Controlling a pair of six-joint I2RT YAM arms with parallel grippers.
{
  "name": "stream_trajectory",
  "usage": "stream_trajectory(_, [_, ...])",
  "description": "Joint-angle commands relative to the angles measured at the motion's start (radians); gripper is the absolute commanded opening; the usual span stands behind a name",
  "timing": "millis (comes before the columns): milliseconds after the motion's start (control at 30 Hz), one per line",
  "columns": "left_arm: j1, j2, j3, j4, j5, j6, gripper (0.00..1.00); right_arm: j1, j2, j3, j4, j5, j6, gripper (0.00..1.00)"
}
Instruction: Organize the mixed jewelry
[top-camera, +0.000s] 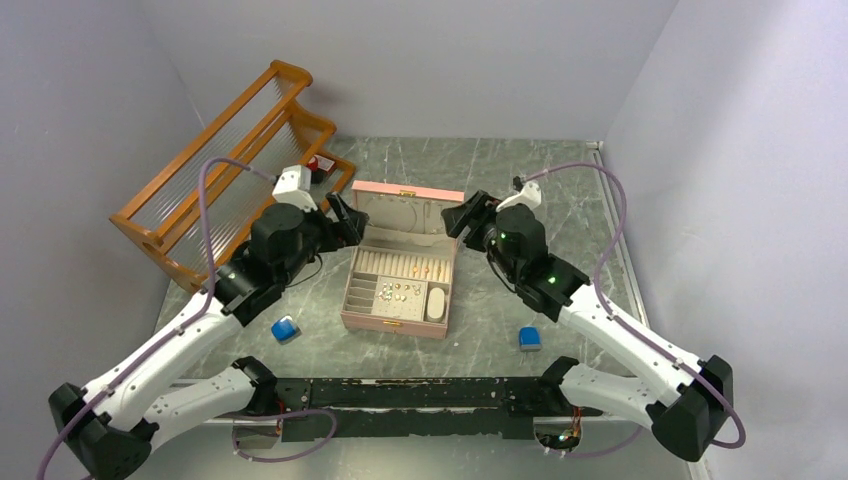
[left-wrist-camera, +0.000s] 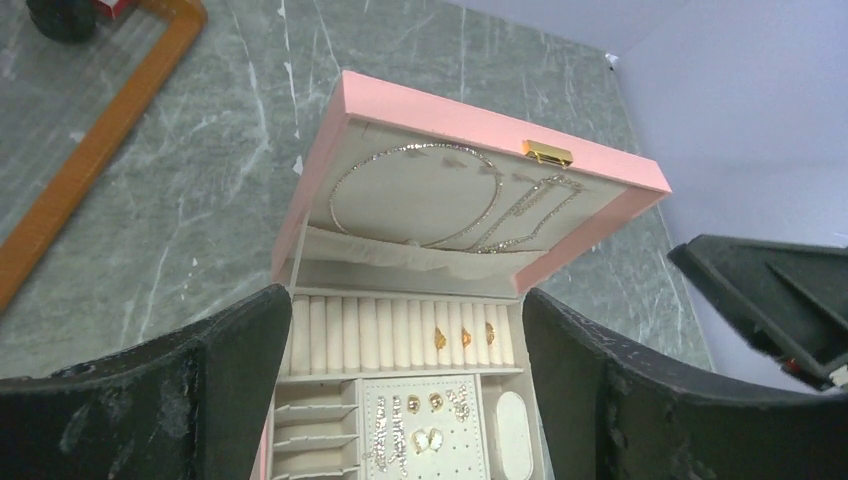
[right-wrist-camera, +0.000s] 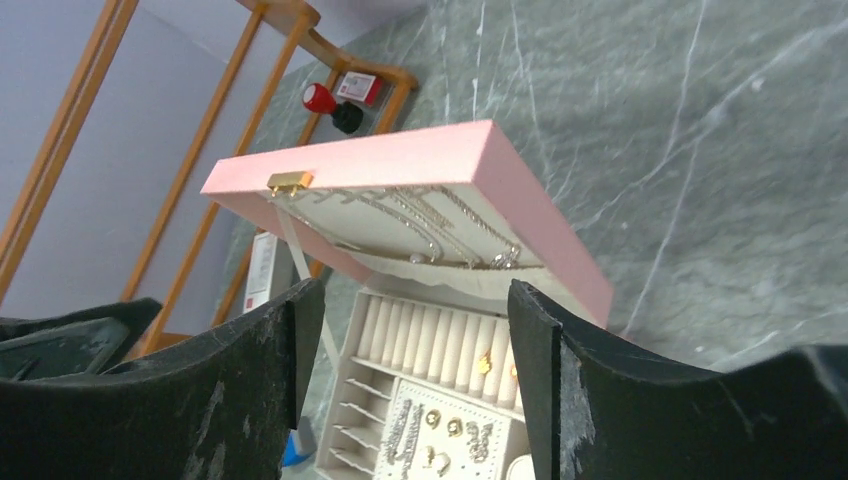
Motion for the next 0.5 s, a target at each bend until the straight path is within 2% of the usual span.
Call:
stream_trajectory(0, [0.008, -0.057, 0.014, -0.063, 0.009, 0.087, 0.91, -0.008, 0.007, 0.105, -0.099, 0.054, -0.154, 0.71])
stream_trajectory(133, [0.008, -0.062, 0.062, -0.101, 0.025, 0.096, 0.93, -0.019, 0.077, 0.202, -0.145, 0.052, -0.184, 0.72])
stream_trajectory(267, [0.008, -0.055, 0.074, -0.096, 0.056, 0.083, 0.91, -0.049, 0.171, 0.292, -0.233, 0.073, -0.142, 0.68])
stream_trajectory(467, [0.01, -0.019, 0.077, -0.083, 0.092, 0.065, 0.89, -0.097, 0.229, 0.3, -0.225, 0.021, -0.113, 0.62])
